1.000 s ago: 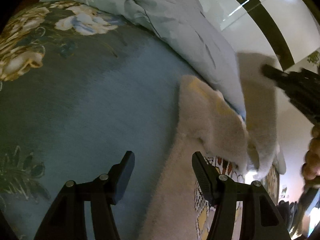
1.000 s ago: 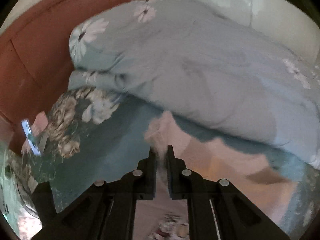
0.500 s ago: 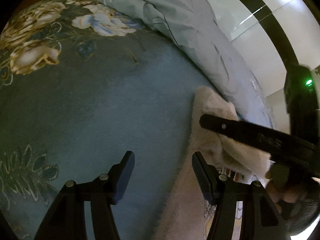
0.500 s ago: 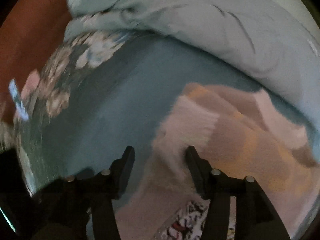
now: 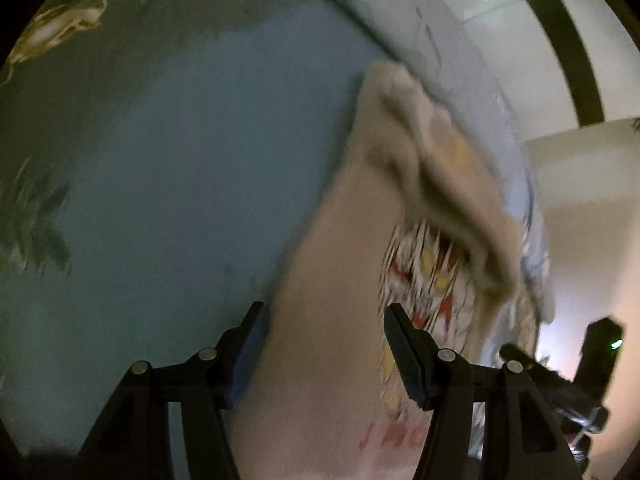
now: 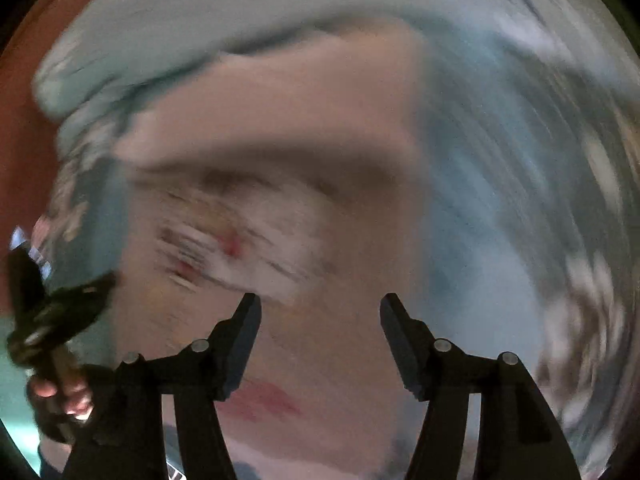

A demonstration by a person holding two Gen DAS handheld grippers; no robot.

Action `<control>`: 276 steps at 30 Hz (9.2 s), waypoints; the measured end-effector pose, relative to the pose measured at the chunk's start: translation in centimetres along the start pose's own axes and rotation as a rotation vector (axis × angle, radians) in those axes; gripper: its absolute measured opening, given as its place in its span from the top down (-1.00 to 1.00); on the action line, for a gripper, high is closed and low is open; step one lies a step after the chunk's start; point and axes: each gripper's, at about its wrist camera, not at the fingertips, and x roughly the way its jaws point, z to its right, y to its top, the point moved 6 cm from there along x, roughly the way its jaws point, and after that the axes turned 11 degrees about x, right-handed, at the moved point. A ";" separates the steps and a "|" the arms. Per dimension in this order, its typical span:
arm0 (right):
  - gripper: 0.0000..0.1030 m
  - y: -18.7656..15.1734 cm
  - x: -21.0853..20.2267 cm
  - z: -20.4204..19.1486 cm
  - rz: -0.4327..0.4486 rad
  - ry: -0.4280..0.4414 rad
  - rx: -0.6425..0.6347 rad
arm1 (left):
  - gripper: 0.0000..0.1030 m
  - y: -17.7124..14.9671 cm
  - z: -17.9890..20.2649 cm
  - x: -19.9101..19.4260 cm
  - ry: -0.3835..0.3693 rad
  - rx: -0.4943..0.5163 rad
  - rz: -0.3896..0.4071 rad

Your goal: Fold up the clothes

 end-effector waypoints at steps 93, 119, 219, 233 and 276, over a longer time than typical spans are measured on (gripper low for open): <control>0.62 14.5 1.6 5.7 0.023 0.523 0.550 | 0.59 16.6 3.2 4.5 -0.142 -0.150 -0.023; -0.48 8.9 2.8 9.6 0.009 0.519 0.466 | -0.25 10.0 -1.5 2.8 -0.073 0.020 -0.084; 0.30 -6.9 -36.0 58.8 0.554 0.495 0.744 | 0.17 -16.9 59.8 5.6 -0.516 0.777 -0.351; 0.05 -6.8 -36.9 58.1 0.538 0.377 0.749 | 0.11 -16.8 59.8 4.9 -0.511 0.759 -0.369; -0.12 -3.5 -36.0 45.7 0.570 0.113 0.425 | -0.09 -20.3 63.4 2.8 -0.337 1.071 -0.194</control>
